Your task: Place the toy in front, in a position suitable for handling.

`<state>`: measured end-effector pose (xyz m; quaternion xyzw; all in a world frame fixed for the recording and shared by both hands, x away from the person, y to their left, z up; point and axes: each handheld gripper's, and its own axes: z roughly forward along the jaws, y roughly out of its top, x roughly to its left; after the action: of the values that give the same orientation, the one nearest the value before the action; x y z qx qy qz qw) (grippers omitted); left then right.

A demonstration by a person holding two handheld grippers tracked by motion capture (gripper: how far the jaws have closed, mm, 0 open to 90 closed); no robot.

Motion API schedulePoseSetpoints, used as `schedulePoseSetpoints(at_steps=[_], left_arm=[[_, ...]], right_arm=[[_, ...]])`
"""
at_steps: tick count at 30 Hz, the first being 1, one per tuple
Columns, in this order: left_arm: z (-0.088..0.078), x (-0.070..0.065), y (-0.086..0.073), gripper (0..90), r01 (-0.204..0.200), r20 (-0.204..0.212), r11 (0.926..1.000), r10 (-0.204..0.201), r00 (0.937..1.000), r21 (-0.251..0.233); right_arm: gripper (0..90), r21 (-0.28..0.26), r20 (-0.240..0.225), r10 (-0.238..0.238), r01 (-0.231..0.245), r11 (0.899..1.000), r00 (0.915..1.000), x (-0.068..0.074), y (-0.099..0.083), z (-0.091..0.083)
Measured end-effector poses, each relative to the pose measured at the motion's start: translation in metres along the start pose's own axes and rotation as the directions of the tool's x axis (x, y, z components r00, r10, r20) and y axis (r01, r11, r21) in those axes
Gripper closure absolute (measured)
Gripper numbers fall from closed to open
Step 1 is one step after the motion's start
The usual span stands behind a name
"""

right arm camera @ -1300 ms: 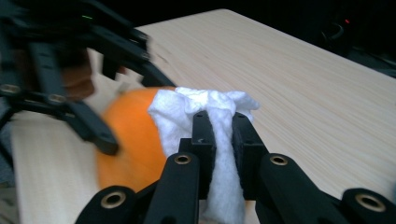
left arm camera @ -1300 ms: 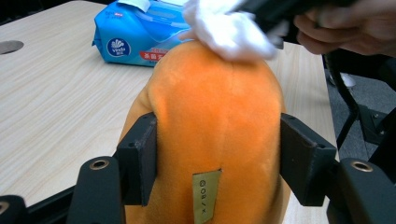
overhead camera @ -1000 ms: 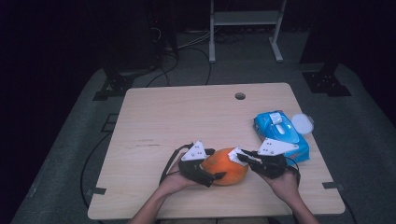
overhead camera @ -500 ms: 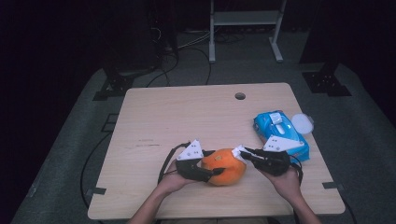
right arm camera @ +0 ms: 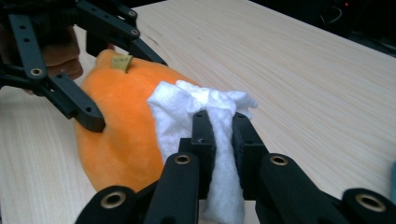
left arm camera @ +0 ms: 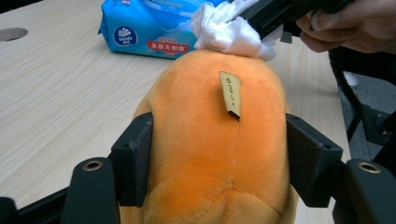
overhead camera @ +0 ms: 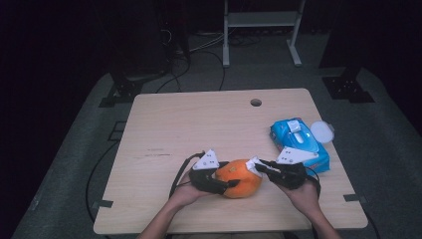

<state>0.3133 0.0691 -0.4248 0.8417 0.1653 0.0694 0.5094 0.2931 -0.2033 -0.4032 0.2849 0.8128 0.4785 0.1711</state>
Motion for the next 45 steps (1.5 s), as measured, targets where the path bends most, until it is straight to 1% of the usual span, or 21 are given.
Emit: schedulePoseSetpoints(at_steps=[2, 3, 6, 9, 11, 12, 14, 17, 21, 23, 27, 29, 31, 33, 35, 37, 38, 41, 42, 43, 45], left_arm=[[0.004, -0.002, 0.001, 32.0, -0.006, -0.009, 1.0, 0.006, 0.9999, 0.003], [0.004, -0.002, 0.001, 30.9, -0.008, -0.012, 1.0, 0.008, 0.9999, 0.004], [0.003, -0.001, -0.001, 24.4, -0.007, -0.014, 1.0, 0.007, 0.9999, 0.001], [0.0, 0.003, -0.003, 12.2, 0.001, 0.01, 0.9998, -0.001, 1.0, -0.022], [0.0, 0.007, -0.006, 8.9, 0.005, 0.019, 0.9996, -0.004, 0.9998, -0.029], [0.002, 0.009, -0.009, 8.0, 0.02, 0.042, 0.9994, -0.019, 0.999, -0.029], [0.006, 0.011, -0.013, 5.8, 0.02, 0.057, 0.9998, -0.02, 0.9982, -0.009], [0.01, 0.009, -0.015, 6.6, 0.01, 0.053, 0.9999, -0.01, 0.9986, 0.003], [0.004, 0.003, -0.011, 26.1, -0.044, 0.016, 0.999, 0.044, 0.9989, -0.006], [0.0, 0.002, -0.007, 30.5, -0.045, 0.012, 0.9987, 0.045, 0.9989, -0.022], [-0.01, 0.002, 0.0, 33.5, -0.034, 0.016, 0.9981, 0.035, 0.9993, -0.051], [-0.012, 0.001, 0.001, 33.6, -0.042, 0.011, 0.998, 0.043, 0.999, -0.047], [-0.011, 0.002, 0.001, 33.7, -0.026, 0.019, 0.9987, 0.027, 0.9995, -0.044], [-0.009, 0.001, 0.002, 33.9, -0.018, 0.02, 0.9993, 0.019, 0.9996, -0.033], [-0.004, -0.001, 0.001, 33.8, -0.025, 0.02, 0.9997, 0.025, 0.9995, -0.008], [-0.001, -0.002, 0.0, 32.5, -0.028, 0.017, 0.9996, 0.028, 0.9995, 0.006], [-0.001, -0.001, -0.001, 31.0, -0.022, 0.017, 0.9997, 0.022, 0.9996, 0.008], [-0.001, 0.002, -0.004, 20.5, -0.003, 0.022, 0.9999, 0.003, 0.9998, 0.012], [0.0, 0.005, -0.007, 17.1, 0.012, 0.038, 0.9999, -0.012, 0.9992, 0.006], [0.001, 0.006, -0.008, 13.2, 0.019, 0.045, 0.9998, -0.019, 0.9988, 0.0], [0.002, 0.007, -0.01, 12.2, 0.021, 0.046, 0.9998, -0.021, 0.9987, -0.004]], right_arm=[[81.0, -0.015, -0.014, -0.003, 0.003, 1.0, 0.9999, 0.005, 0.003, 0.0], [81.0, -0.023, -0.034, -0.024, 0.023, 0.999, 0.9991, 0.013, 0.007, 0.001], [81.0, -0.022, -0.036, -0.067, 0.066, 0.998, 0.9971, 0.023, 0.012, 0.005], [81.0, -0.007, -0.034, -0.049, 0.049, 0.999, 0.9982, 0.015, 0.007, 0.006], [81.0, -0.007, -0.029, -0.03, 0.03, 1.0, 0.9991, 0.009, 0.003, 0.004], [80.9, -0.006, -0.029, -0.024, 0.023, 1.0, 0.9993, 0.008, 0.003, 0.003], [81.0, -0.006, -0.03, -0.021, 0.021, 1.0, 0.9993, 0.006, 0.002, 0.003], [80.9, -0.011, -0.043, -0.007, 0.006, 1.0, 0.9991, 0.005, 0.002, 0.005], [80.9, -0.029, -0.052, -0.012, 0.01, 1.0, 0.9986, 0.01, 0.006, 0.004], [81.0, -0.039, -0.052, -0.011, 0.009, 0.999, 0.9986, 0.011, 0.008, 0.002], [80.9, -0.048, -0.051, 0.023, -0.025, 0.999, 0.9984, 0.0, 0.003, -0.001], [81.0, -0.032, -0.042, 0.043, -0.045, 0.998, 0.9982, -0.007, -0.002, 0.001], [81.0, -0.032, -0.041, 0.052, -0.053, 0.998, 0.9978, -0.006, -0.002, 0.001], [81.0, -0.049, -0.04, 0.038, -0.039, 0.998, 0.9985, 0.0, 0.003, 0.0], [81.0, -0.072, -0.072, 0.019, -0.024, 0.997, 0.9972, 0.009, 0.009, -0.001], [81.0, -0.065, -0.078, -0.014, 0.009, 0.998, 0.9969, 0.015, 0.012, 0.001], [81.0, -0.053, -0.067, -0.025, 0.022, 0.998, 0.9975, 0.017, 0.01, 0.003], [81.0, -0.031, -0.059, -0.009, 0.008, 0.999, 0.9982, 0.01, 0.004, 0.006], [80.9, -0.018, -0.048, -0.007, 0.006, 1.0, 0.9988, 0.007, 0.001, 0.006], [80.9, -0.018, -0.054, 0.012, -0.013, 1.0, 0.9985, 0.004, -0.002, 0.007], [80.9, -0.016, -0.062, 0.03, -0.031, 0.999, 0.9976, 0.002, -0.004, 0.007]])
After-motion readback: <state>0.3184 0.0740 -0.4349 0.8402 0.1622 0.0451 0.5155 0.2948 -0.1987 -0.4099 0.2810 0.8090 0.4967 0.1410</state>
